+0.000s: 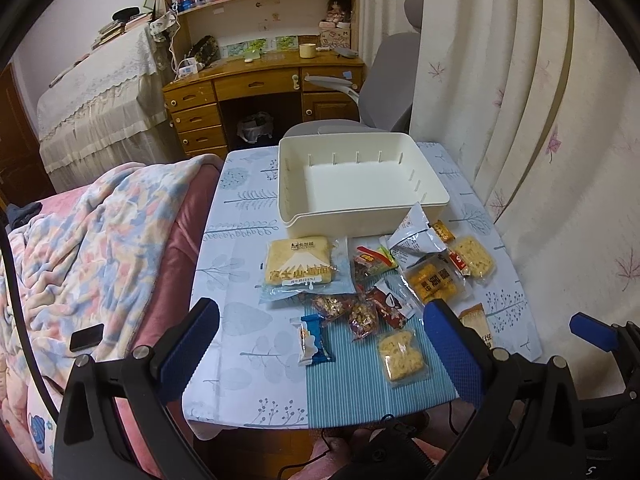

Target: Organize snacks

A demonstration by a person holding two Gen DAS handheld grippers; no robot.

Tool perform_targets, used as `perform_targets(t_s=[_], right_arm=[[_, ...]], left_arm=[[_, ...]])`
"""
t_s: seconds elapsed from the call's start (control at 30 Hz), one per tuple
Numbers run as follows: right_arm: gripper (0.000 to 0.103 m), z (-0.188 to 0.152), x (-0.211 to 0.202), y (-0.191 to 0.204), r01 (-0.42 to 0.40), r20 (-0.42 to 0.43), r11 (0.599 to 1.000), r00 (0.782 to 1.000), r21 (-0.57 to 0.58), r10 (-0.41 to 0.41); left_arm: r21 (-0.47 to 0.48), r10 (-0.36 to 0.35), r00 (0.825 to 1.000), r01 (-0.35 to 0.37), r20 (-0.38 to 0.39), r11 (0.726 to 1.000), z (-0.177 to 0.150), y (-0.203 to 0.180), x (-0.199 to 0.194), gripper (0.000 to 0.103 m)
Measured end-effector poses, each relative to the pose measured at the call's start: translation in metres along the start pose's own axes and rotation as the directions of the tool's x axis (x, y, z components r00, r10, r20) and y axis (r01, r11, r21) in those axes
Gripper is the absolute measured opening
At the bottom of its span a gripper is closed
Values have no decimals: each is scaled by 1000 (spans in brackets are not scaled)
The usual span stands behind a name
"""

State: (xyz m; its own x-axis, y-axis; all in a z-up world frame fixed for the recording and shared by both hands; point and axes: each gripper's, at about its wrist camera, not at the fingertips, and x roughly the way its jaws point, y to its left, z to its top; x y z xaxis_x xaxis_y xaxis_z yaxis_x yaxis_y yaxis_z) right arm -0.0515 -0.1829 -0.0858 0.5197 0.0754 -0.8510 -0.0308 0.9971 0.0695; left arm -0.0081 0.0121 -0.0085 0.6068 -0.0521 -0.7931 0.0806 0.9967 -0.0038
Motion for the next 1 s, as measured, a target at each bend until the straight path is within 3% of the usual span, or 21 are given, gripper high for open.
perform_targets(t_s=[0.5,0.7,1.0], right_arm=[[99,-5,-12,14,76,60,996,995,36,-79],[99,-9,-13,14,105,69,993,992,51,-108],[99,-20,-4,-1,169,43,983,984,77,-173]], left_arm=[[-28,-41,999,41,7,999,-2,29,2,102],[-21,-104,995,103,-5,994,-2,30,7,102],[25,-145,985,148,-92,989,-7,6,28,102]])
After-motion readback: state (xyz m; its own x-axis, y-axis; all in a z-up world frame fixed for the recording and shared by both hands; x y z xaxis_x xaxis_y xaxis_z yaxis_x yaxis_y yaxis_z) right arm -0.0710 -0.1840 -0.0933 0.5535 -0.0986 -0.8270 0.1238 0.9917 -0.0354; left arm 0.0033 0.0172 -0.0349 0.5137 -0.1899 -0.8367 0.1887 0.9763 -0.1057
